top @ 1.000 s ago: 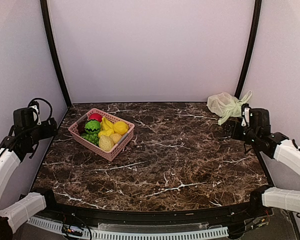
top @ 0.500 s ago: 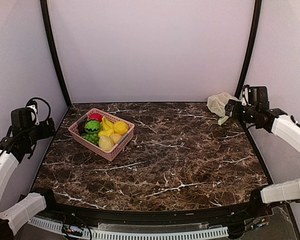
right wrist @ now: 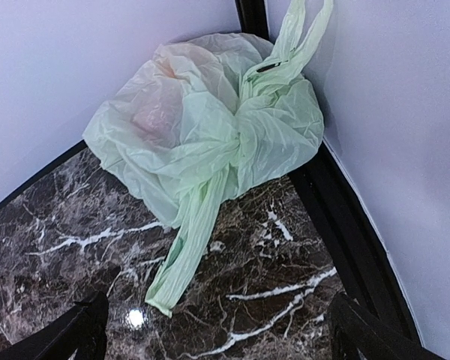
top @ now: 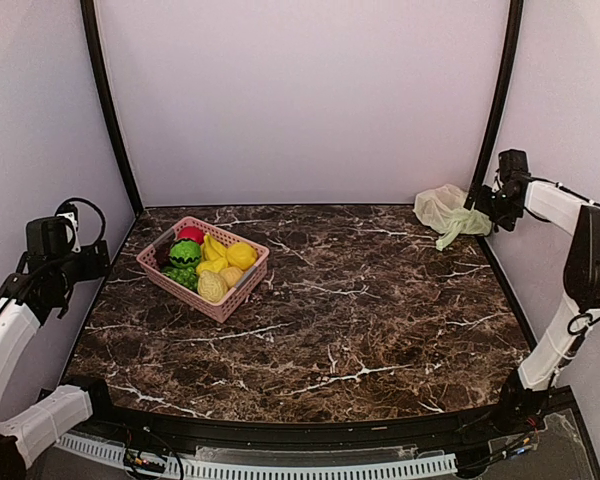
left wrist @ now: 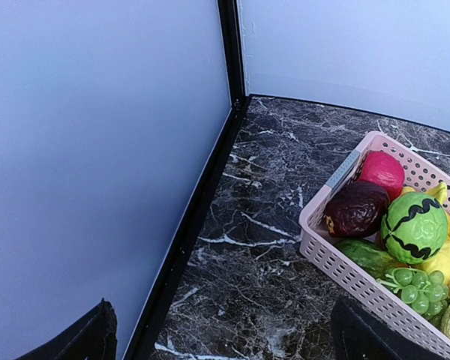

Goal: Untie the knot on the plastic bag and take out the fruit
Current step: Pick up the takeout bag from the corner of the board, then place the takeout bag at the center of the board.

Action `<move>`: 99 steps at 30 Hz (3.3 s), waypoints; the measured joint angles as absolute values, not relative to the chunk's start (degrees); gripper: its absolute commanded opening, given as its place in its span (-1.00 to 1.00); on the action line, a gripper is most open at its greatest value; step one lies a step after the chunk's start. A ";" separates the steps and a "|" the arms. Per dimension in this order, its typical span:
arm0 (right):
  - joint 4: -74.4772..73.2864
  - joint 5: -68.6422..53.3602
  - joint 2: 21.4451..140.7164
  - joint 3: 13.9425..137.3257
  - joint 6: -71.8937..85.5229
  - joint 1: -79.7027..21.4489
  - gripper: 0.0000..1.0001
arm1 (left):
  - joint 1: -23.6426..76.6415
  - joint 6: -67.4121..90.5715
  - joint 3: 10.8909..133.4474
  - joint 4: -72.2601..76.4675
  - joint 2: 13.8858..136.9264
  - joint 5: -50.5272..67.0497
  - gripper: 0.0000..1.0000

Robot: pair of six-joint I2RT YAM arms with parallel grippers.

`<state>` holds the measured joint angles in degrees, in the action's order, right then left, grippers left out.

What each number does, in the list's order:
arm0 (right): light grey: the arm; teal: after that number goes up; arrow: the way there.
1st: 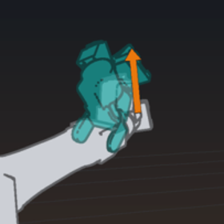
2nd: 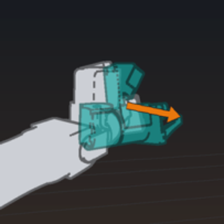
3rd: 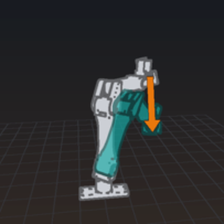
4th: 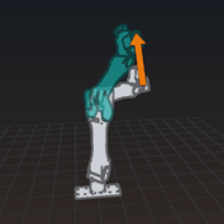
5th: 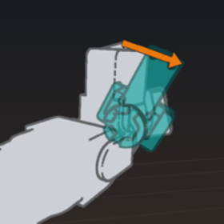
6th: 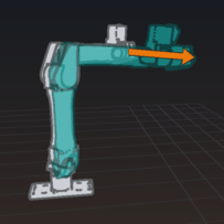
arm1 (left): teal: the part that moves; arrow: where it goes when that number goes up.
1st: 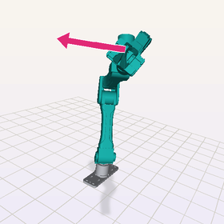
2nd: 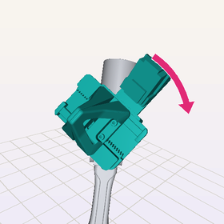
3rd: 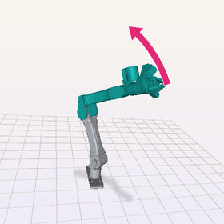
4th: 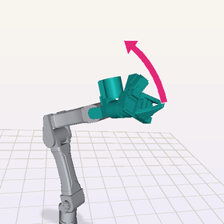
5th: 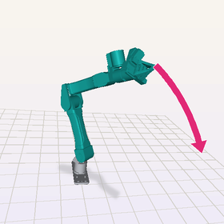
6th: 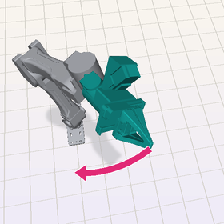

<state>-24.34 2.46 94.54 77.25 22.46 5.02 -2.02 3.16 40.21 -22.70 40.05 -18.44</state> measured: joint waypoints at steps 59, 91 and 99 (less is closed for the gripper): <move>-25.39 -4.21 116.16 98.13 20.88 9.76 -1.00 | -2.15 -1.30 39.18 -22.02 38.92 -9.67 0.98; -18.68 -25.34 67.37 58.13 16.16 -30.20 -1.00 | 27.07 24.05 54.52 -23.79 48.10 12.36 0.76; -13.80 -20.38 75.68 58.15 20.05 -43.29 -1.00 | 40.60 26.17 54.94 -17.98 56.58 6.59 0.77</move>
